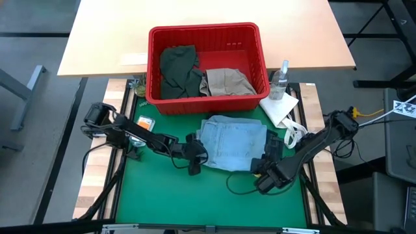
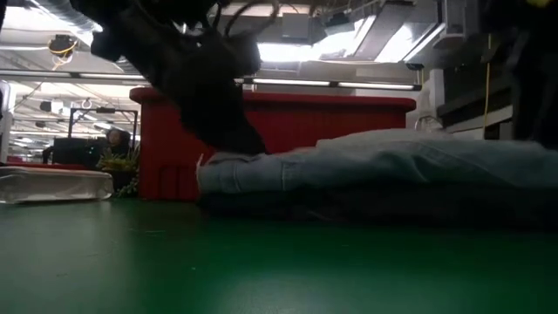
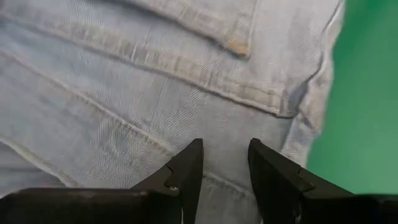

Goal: Fold laundry
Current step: Stack the light blue jeans on top of the dark blue jeans

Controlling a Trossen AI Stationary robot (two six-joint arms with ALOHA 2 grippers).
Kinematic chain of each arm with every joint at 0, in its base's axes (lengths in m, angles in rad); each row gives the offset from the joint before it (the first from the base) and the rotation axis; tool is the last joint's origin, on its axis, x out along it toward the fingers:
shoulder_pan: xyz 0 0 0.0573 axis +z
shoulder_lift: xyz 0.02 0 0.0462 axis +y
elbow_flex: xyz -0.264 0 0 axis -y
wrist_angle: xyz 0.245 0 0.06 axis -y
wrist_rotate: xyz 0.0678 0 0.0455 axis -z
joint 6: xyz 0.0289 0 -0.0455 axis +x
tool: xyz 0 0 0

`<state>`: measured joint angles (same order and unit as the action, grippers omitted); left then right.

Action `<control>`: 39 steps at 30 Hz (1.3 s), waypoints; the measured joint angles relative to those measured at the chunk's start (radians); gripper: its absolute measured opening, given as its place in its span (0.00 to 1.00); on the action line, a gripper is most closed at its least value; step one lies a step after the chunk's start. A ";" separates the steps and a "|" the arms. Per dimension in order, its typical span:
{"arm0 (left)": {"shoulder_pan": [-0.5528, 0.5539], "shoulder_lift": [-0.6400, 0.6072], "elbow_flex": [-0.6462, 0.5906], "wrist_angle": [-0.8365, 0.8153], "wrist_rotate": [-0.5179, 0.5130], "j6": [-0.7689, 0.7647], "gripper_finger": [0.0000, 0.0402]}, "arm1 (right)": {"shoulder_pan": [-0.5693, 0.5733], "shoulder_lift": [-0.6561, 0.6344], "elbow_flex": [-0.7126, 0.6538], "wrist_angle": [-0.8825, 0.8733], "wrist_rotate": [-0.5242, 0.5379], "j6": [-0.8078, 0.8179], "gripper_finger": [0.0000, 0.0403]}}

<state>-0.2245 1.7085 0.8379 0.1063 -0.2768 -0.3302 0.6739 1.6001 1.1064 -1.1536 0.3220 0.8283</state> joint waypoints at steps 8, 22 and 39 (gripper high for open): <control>0.019 -0.125 0.003 0.058 -0.010 0.001 0.31 | 0.001 -0.007 0.244 -0.327 0.133 -0.001 0.31; 0.161 -0.125 0.006 0.223 -0.055 0.002 0.31 | -0.222 -0.011 0.260 -0.418 0.357 -0.156 0.31; 0.292 0.083 0.008 0.240 -0.187 -0.001 0.31 | -0.579 -0.011 -0.133 0.055 0.193 -0.409 0.31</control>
<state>0.0677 1.7915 0.8459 0.3463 -0.4633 -0.3312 0.0946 1.5890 0.9730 -1.0984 0.5145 0.4194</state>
